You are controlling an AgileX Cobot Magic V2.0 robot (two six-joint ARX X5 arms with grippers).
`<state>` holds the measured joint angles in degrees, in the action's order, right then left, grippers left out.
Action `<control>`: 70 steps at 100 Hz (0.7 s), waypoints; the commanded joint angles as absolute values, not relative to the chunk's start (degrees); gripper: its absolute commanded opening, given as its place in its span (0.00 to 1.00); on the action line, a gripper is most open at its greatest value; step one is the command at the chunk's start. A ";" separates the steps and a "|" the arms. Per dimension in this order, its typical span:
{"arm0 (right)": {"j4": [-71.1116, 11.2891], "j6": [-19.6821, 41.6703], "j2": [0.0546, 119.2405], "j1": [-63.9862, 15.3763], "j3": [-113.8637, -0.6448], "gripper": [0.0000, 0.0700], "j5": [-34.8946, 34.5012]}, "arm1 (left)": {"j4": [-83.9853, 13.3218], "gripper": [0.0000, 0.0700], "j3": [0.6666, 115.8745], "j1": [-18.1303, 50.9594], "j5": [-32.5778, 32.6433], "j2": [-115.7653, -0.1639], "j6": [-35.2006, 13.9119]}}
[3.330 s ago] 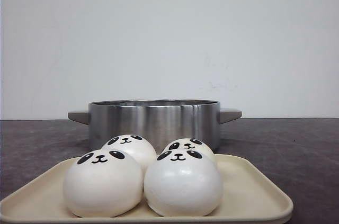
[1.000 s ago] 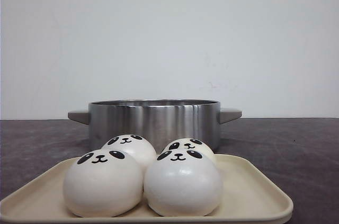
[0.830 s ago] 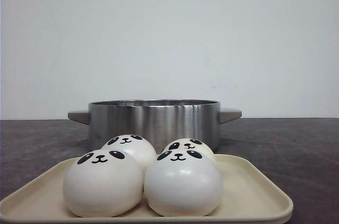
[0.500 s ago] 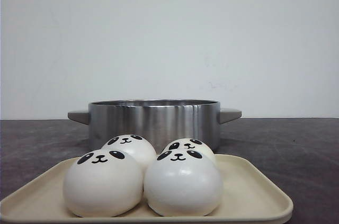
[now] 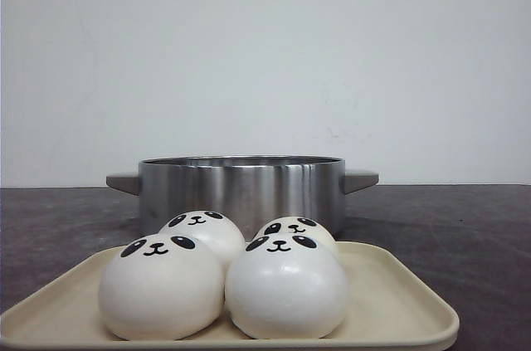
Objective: Steam buns
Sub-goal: 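Lower the right gripper toward the farther panda bun nearest it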
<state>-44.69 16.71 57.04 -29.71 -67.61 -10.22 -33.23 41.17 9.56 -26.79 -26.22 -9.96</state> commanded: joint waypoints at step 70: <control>-42.24 23.77 100.31 -42.24 -69.45 0.70 -10.04 | -32.12 0.85 41.60 17.04 -26.20 -25.34 -9.93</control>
<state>-43.31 23.31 98.61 -41.76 -68.44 -10.24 -32.75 41.17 16.60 -26.68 -25.32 -10.02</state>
